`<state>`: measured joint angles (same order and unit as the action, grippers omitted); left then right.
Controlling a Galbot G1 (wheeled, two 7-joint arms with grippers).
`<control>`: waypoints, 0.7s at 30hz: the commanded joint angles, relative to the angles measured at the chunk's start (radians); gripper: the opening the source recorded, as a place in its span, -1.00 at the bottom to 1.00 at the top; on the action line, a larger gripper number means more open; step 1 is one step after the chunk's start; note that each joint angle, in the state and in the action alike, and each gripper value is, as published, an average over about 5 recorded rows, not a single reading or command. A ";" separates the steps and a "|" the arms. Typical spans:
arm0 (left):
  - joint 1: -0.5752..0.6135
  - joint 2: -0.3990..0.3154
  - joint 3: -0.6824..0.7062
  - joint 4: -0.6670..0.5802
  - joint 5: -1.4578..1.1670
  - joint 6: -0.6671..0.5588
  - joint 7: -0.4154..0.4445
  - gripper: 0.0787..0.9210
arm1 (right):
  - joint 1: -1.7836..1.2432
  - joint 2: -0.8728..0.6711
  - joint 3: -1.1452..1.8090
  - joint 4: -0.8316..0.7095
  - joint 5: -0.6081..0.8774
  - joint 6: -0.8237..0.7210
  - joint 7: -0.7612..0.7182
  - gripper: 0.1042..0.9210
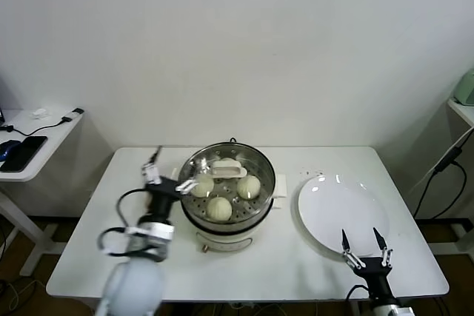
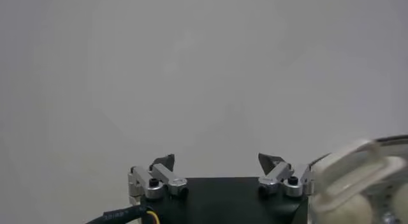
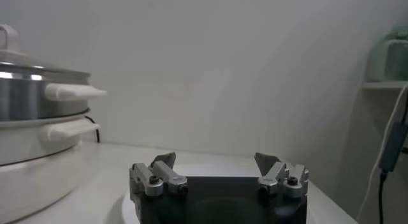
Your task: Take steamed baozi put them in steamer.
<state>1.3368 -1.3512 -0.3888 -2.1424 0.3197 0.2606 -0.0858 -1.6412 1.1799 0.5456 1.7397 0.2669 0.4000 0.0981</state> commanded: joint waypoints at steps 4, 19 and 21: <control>0.230 0.090 -0.294 0.318 -0.716 -0.382 0.022 0.77 | 0.018 -0.014 -0.013 -0.020 0.048 0.040 0.005 0.76; 0.235 0.061 -0.214 0.410 -0.633 -0.484 0.036 0.77 | 0.021 -0.021 -0.015 -0.033 0.078 0.019 0.004 0.76; 0.236 0.060 -0.210 0.406 -0.630 -0.485 0.038 0.77 | 0.020 -0.022 -0.016 -0.031 0.078 0.017 0.004 0.76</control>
<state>1.5394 -1.2979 -0.5871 -1.8167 -0.2449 -0.1345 -0.0561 -1.6223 1.1624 0.5313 1.7101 0.3318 0.4183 0.1033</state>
